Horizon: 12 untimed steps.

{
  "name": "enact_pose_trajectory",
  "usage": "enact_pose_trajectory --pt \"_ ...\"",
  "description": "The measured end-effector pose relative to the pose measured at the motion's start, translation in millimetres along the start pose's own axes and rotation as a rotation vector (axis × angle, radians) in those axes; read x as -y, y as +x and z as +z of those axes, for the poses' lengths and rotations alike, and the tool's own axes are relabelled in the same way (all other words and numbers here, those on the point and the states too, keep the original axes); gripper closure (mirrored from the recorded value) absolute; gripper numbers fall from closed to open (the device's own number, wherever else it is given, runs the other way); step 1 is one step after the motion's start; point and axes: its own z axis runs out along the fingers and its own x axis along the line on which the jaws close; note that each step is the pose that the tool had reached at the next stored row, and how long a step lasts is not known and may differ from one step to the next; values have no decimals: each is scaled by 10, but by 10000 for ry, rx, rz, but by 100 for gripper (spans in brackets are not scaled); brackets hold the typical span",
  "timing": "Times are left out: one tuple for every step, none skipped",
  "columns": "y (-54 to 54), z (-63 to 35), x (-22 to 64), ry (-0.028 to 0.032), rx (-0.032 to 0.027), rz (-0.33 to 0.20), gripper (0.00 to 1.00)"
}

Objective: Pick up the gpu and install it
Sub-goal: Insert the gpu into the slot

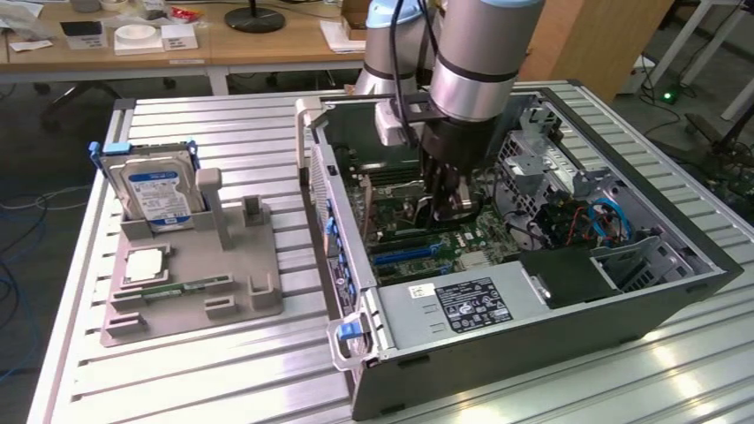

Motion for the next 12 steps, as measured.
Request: enact_pose_trajectory --pt "1 18 0 -1 -1 -5 72" --pt "2 36 -1 0 -1 -15 72" --pt "2 54 -1 0 0 -35 72" --pt "2 69 -1 4 2 -62 72" --pt "2 85 -1 8 3 -81 72" --pt "3 100 -3 8 3 -92 72" --pt "3 118 -4 8 3 -98 72" --pt "3 136 -8 9 4 -100 72" --pt "3 154 -14 9 4 -104 72" --pt "3 166 -26 9 3 -106 72" --pt "0 176 -44 8 3 -107 72" --pt "-3 186 -61 9 4 -108 72"
